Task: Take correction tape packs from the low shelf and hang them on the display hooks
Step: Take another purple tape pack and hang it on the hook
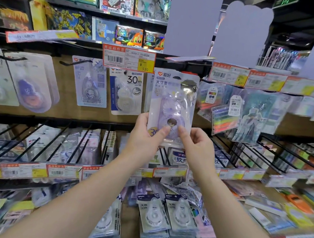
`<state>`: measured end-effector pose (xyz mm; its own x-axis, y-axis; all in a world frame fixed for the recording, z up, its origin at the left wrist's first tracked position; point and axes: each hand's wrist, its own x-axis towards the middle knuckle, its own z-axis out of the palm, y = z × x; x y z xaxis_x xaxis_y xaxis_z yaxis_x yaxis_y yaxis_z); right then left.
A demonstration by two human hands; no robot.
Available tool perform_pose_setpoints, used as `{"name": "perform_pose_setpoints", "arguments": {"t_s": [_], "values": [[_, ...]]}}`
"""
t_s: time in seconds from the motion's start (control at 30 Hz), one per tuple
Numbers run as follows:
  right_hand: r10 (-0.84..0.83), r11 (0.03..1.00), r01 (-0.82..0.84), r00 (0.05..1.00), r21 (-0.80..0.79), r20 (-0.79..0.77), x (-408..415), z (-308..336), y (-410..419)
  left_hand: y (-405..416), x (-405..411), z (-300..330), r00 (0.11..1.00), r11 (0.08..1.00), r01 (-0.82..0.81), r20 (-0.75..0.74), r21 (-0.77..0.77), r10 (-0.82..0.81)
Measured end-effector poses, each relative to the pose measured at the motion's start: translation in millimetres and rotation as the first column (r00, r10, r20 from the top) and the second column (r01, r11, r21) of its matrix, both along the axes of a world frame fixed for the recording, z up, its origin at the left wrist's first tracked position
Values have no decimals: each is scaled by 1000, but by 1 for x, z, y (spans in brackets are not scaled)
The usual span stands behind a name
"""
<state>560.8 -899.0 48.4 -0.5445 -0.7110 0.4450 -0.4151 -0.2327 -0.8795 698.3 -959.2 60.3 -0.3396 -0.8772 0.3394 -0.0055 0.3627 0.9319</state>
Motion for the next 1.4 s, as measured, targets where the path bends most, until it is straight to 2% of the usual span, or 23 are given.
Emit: {"name": "perform_pose_setpoints", "arguments": {"t_s": [0.27,0.4,0.47,0.7,1.2,1.4], "values": [[-10,999,12,999,49,-32,-7,-4,-6,-6,-2,-2,999,1000,-26,40,14,25],[-69,982,94,985,163,-157,-14,-7,-7,-16,4,-4,924,977,-171,323,-130,205],[-82,972,119,980,202,-183,-18,-9,-11,-21,5,-5,894,969,-202,377,-145,242],[-79,964,130,973,233,-215,-27,-7,-28,-42,-10,-8,886,957,-281,362,-72,288],[-26,898,159,950,410,-310,-39,8,-93,-101,-21,2,826,935,-350,453,-50,334],[-26,886,155,958,438,-285,-41,11,-103,-108,-25,5,824,934,-354,454,-53,338]]}}
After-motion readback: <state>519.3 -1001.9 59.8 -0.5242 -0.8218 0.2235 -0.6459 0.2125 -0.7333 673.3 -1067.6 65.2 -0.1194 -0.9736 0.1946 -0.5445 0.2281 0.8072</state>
